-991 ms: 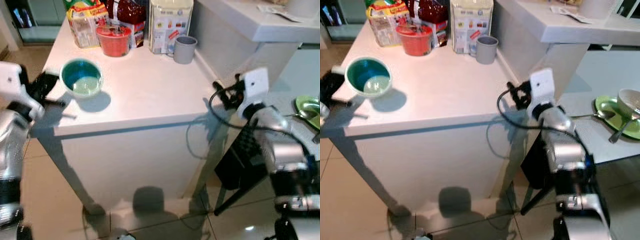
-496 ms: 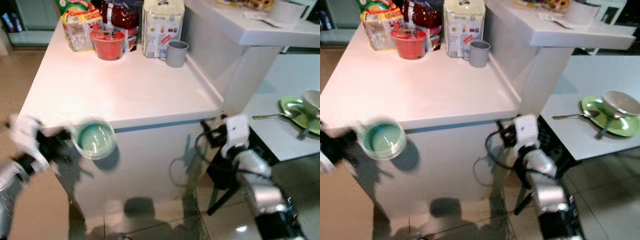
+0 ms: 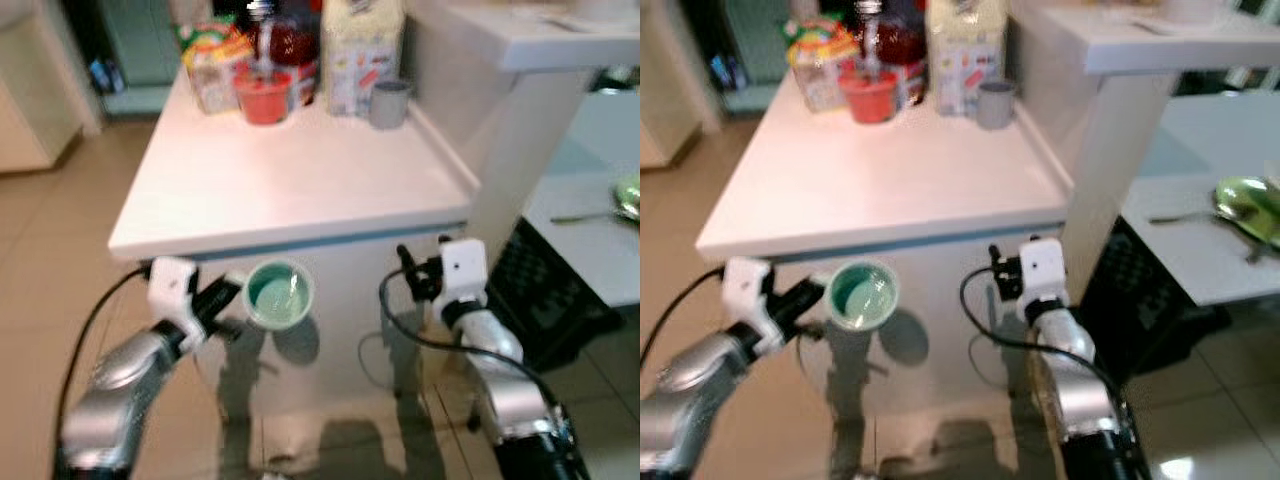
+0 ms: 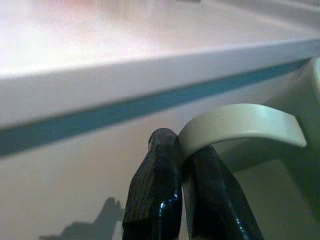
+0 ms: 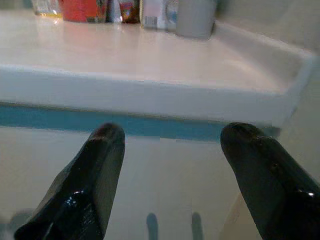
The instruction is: Setting the table
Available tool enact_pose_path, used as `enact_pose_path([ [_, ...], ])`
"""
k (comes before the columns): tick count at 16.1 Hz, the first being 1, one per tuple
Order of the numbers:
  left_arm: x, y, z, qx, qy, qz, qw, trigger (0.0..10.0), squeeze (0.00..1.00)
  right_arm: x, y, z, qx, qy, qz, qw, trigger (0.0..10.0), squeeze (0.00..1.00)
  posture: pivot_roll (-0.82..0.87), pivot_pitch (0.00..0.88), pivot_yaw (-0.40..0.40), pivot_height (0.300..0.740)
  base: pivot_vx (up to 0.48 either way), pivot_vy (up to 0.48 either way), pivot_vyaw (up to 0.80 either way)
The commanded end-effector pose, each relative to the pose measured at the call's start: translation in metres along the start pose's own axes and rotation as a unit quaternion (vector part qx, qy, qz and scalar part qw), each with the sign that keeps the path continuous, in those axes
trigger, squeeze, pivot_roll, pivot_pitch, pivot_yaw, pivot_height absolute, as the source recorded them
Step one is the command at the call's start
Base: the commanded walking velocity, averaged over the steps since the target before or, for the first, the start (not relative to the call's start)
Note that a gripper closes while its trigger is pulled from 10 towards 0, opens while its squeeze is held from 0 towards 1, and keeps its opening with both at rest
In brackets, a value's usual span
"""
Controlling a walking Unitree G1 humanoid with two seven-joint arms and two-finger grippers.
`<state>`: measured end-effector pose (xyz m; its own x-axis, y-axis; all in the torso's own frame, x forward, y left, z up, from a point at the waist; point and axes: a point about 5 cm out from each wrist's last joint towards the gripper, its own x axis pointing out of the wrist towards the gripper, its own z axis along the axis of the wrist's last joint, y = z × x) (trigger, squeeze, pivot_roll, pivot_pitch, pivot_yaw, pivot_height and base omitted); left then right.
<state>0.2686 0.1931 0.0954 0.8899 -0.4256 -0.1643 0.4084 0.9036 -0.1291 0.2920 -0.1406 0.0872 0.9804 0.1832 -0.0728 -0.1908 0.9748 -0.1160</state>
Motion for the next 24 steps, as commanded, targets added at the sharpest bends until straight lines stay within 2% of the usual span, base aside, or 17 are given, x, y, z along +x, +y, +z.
enact_pose_path([
  [1, 0.005, -0.003, 0.003, 0.008, -0.005, -0.003, 1.0, 0.0, 0.0, -0.002, 0.001, -0.003, -0.004, 0.007, -0.006, 1.0, 10.0, 0.0, 0.01, 0.0, 0.07, 0.74, 0.0, 0.0, 0.0],
  [4, 0.008, -0.012, 0.002, 0.019, -0.011, -0.011, 1.0, 0.0, 0.0, -0.005, 0.004, -0.011, 0.007, 0.031, -0.008, 0.999, 10.0, 0.0, 0.0, 0.0, 0.074, 0.74, 0.0, 0.0, 0.0],
  [7, 0.015, -0.025, 0.006, 0.023, -0.027, -0.029, 0.999, 0.0, 0.0, -0.005, 0.004, -0.011, 0.029, 0.03, 0.002, 0.999, 10.0, 0.0, -0.01, 0.0, 0.078, 0.74, 0.0, 0.0, 0.0],
  [11, 0.018, -0.033, 0.006, 0.035, -0.025, -0.053, 0.998, 0.0, 0.0, -0.001, -0.001, -0.008, 0.039, 0.03, -0.008, 0.999, 10.0, 0.0, -0.01, 0.0, 0.084, 0.74, 0.0, 0.0, 0.0],
  [16, 0.024, -0.037, 0.012, 0.064, -0.033, -0.068, 0.995, 0.0, 0.0, 0.003, -0.001, -0.007, 0.03, 0.027, -0.013, 0.999, 10.0, 0.0, -0.01, 0.0, 0.09, 0.74, 0.0, 0.0, 0.0],
  [24, 0.028, -0.047, 0.012, 0.078, -0.042, -0.081, 0.993, 0.0, 0.0, 0.006, -0.002, -0.007, 0.023, 0.029, -0.006, 0.999, 10.0, 0.0, -0.01, 0.0, 0.09, 0.74, 0.0, -0.463, 0.0],
])
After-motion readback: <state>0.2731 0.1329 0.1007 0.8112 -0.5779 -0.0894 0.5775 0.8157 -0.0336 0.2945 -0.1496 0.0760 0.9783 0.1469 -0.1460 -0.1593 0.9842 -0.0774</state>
